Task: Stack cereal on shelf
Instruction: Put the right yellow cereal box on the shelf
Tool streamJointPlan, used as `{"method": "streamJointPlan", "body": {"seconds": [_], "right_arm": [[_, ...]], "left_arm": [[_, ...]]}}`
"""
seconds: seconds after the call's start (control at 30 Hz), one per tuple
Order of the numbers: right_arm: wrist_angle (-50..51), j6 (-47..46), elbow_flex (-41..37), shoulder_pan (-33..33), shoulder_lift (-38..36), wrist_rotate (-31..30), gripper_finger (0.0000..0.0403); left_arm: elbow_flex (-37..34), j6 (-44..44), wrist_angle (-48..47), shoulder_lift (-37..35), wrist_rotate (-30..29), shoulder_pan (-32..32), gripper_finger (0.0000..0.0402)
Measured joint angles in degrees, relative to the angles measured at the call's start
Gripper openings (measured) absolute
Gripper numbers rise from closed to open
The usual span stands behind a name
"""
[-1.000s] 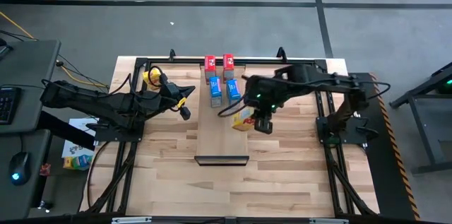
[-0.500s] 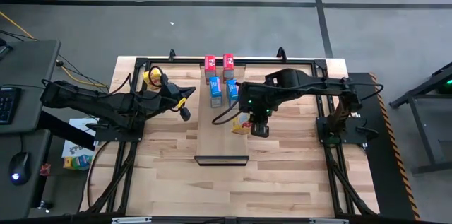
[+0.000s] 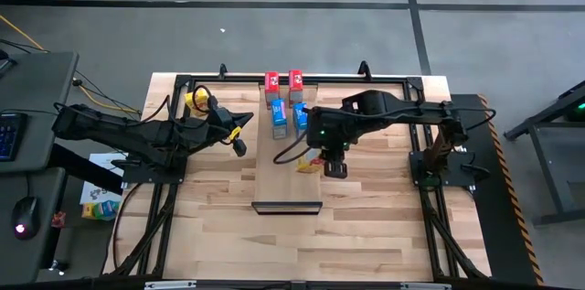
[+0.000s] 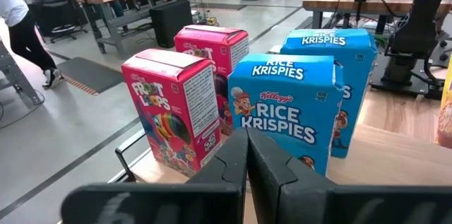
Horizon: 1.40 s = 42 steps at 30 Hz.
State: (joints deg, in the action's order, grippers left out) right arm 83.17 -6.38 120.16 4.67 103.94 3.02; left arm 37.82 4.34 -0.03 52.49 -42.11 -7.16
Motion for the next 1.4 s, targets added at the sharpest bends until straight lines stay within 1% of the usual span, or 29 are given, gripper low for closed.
{"method": "streamJointPlan", "body": {"seconds": [0.23,1.03,1.13,1.4], "right_arm": [[-1.15,-0.05,-1.01,0.0,0.09,-0.02,0.0117],[-2.89,0.44,-1.05,0.0,1.84,-0.37,0.0122],[-3.12,0.44,-1.05,0.0,1.84,-0.37,0.0138],[-3.84,0.45,-1.05,0.0,1.84,-0.32,0.0201]], "left_arm": [[0.0,0.07,-0.09,0.0,0.0,0.0,0.0],[0.0,0.09,-0.25,0.0,0.0,0.0,0.0],[0.0,0.11,-0.25,0.0,0.0,-0.01,0.0],[0.0,0.13,-0.25,0.0,0.0,0.0,0.0]]}}
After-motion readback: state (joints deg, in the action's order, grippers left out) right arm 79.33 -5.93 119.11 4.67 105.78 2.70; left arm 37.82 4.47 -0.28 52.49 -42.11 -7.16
